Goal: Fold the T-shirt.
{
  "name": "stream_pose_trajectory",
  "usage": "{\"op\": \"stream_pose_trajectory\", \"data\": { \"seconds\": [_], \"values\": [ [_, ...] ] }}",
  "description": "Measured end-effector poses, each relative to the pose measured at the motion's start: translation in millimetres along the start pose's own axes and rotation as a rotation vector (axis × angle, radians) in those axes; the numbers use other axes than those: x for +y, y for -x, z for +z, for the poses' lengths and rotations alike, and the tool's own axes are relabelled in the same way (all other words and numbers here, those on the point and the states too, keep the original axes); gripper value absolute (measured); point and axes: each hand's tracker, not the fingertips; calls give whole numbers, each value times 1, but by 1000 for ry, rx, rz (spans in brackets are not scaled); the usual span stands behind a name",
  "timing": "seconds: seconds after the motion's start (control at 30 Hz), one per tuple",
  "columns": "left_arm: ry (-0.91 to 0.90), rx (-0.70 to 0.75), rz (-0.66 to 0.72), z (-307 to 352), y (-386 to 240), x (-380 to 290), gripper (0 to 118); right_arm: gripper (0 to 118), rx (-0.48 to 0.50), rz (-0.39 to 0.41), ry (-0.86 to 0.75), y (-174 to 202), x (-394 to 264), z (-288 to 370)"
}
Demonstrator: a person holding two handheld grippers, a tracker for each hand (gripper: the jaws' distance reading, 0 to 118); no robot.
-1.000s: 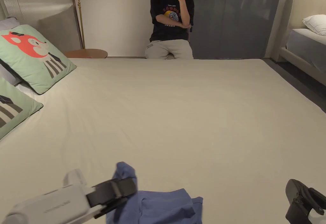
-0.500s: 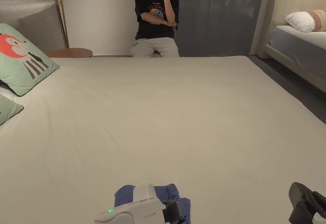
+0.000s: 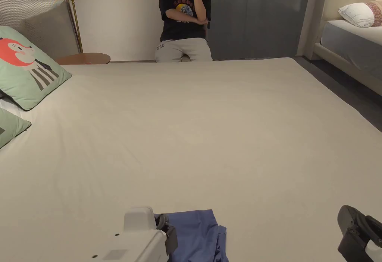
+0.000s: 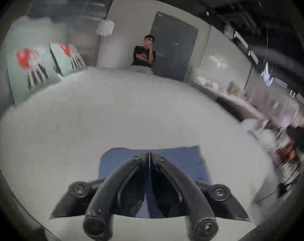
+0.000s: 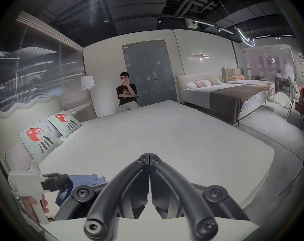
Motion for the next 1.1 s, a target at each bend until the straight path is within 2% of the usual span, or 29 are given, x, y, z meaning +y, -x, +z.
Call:
{"op": "stream_pose_trajectory", "data": {
  "seconds": [0.23, 0.33, 0.47, 0.57, 0.67, 0.77, 0.9, 1.1],
  "values": [
    [41, -85, -281, -24, -55, -39, 1, 0, 12, 3, 7, -4, -3, -2],
    [83, -166, -281, -30, -86, -46, 1, 0, 5, 3, 5, -11, -5, -2],
    [112, -200, -309, -38, -116, -56, 1, 0, -16, 1, 0, -20, -6, 1],
    [161, -311, -275, -40, -127, -57, 1, 0, -32, -3, 0, -24, -6, 3],
    [125, -324, -297, -30, -134, -53, 1, 0, -42, -6, 3, -19, -6, 5],
    [57, -343, -217, -17, -117, -32, 1, 0, -39, -3, 1, -21, -6, 5],
    [-60, -275, -117, 14, -72, 6, 1, 0, -10, 5, 4, -15, -9, -4],
    [-203, -85, 6, 51, 15, 27, 1, 0, 95, 36, 39, 29, -19, -25]
  ]
}}
